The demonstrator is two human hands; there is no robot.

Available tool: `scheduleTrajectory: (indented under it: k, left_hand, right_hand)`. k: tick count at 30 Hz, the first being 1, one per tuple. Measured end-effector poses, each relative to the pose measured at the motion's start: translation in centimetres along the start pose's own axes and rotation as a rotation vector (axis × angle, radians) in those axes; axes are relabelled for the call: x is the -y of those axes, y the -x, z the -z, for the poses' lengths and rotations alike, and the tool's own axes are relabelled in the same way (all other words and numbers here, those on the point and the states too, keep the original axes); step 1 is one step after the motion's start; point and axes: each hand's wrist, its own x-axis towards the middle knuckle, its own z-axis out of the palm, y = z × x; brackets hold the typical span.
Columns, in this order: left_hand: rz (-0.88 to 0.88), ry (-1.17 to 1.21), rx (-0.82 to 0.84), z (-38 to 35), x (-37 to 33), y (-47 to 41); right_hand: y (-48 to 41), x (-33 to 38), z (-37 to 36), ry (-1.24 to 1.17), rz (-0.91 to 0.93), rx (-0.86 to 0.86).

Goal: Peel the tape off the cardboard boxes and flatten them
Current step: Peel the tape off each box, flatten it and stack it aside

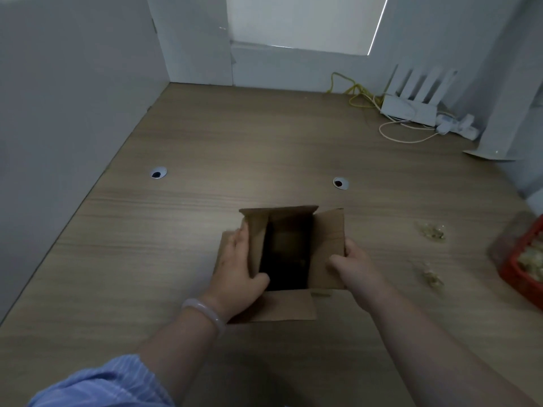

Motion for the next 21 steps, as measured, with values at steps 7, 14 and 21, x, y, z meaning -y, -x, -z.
scheduleTrajectory:
  k: [7, 14, 21]
  left_hand:
    - [-0.120, 0.268, -0.096, 3.6, 1.5, 1.3]
    - [-0.229, -0.218, 0.148, 3.5, 4.4, 4.2]
    - [-0.320, -0.594, 0.452, 0.9, 5.5, 4.8]
  right_hand:
    - [0.2, -0.5, 1.2, -0.322, -0.028, 0.026]
    - [1.1, -0.8, 2.5, -0.639, -0.136, 0.236]
    - [-0.2, -5.8, 0.5, 0.371, -0.042, -0.065]
